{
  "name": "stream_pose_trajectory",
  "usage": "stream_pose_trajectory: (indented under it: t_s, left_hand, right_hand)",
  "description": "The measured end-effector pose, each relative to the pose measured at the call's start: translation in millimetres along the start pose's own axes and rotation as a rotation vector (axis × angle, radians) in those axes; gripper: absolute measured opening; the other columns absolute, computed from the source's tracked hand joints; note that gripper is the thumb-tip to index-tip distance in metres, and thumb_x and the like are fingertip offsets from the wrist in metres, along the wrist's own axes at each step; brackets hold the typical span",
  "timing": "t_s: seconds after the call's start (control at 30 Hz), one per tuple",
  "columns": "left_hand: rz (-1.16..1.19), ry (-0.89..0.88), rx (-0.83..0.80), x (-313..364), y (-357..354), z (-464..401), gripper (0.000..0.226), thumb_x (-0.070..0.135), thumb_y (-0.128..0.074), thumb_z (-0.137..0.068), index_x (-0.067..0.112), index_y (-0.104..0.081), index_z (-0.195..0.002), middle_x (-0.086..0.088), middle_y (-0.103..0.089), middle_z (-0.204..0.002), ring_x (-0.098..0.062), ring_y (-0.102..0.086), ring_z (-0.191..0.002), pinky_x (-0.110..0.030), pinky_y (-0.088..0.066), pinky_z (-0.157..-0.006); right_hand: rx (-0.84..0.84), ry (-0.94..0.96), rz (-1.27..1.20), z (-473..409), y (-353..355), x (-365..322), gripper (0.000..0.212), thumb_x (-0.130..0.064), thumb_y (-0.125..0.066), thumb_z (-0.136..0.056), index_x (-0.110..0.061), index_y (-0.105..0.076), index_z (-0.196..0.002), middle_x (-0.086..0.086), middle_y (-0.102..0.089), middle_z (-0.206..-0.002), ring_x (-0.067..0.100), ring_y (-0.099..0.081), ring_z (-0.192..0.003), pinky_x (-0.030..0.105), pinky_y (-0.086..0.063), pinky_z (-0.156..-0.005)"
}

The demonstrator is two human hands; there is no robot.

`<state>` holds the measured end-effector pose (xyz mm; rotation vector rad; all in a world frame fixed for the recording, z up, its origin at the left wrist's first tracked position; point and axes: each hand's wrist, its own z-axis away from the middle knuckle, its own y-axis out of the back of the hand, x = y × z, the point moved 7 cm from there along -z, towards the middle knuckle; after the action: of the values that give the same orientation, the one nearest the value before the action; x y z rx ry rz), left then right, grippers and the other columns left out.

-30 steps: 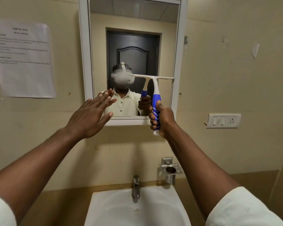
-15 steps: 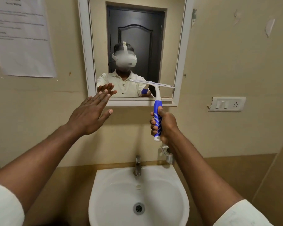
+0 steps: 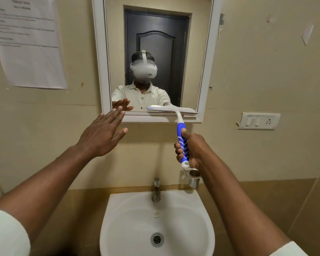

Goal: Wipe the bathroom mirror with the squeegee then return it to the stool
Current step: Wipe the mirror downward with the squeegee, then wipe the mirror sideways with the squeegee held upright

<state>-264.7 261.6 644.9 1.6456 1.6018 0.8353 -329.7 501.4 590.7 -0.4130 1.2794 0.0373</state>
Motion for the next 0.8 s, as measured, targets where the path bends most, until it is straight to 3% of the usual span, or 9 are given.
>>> stream_pose_trajectory:
  t_s: [0.3,0.4,0.6,0.67,0.8]
  left_hand:
    - [-0.001,-0.01,0.036,1,5,0,0.065,0.051,-0.021,-0.094,0.022,-0.005,-0.149,0.007,0.001,-0.159,-0.004,0.002,-0.144,-0.028,-0.001,-0.117]
    - [0.01,-0.004,0.059,-3,14,-3,0.065,0.052,-0.02,-0.093,0.023,-0.006,-0.149,0.008,0.001,-0.158,-0.004,0.002,-0.144,-0.03,-0.002,-0.118]
    - [-0.047,0.009,0.196,-21,61,-26,0.064,0.053,-0.02,-0.094,0.027,0.001,-0.148,0.016,0.011,-0.153,-0.004,0.002,-0.145,-0.028,-0.002,-0.116]
    - [-0.092,0.019,0.26,-27,87,-39,0.065,0.058,-0.013,-0.092,0.028,0.002,-0.148,0.016,0.012,-0.153,-0.004,0.005,-0.144,-0.029,-0.004,-0.117]
    - [-0.158,0.05,0.385,-35,152,-71,0.066,0.06,-0.008,-0.092,0.026,0.0,-0.148,0.009,0.006,-0.157,-0.006,0.004,-0.144,-0.03,-0.004,-0.118]
  right_hand:
    - [0.072,0.044,0.085,9,0,-10,0.033,-0.036,-0.049,-0.096,-0.005,-0.051,-0.085,0.007,-0.049,-0.058,0.015,-0.043,-0.043,0.021,-0.038,-0.041]
    - [0.057,0.145,0.12,11,-6,-17,0.026,-0.032,-0.054,-0.094,-0.009,-0.047,-0.084,0.007,-0.045,-0.057,0.014,-0.039,-0.038,0.019,-0.033,-0.037]
    - [0.049,0.558,0.42,23,-39,-93,0.024,-0.025,-0.06,-0.089,-0.012,-0.043,-0.101,0.006,-0.056,-0.068,0.014,-0.049,-0.04,0.022,-0.035,-0.039]
    - [0.163,0.795,0.703,31,-57,-145,0.021,-0.028,-0.061,-0.088,-0.015,-0.047,-0.097,0.003,-0.06,-0.078,0.014,-0.055,-0.052,0.024,-0.038,-0.047]
    - [0.389,1.294,1.197,60,-112,-245,0.023,-0.023,-0.06,-0.087,-0.018,-0.053,-0.108,0.003,-0.058,-0.085,0.011,-0.051,-0.063,0.024,-0.036,-0.054]
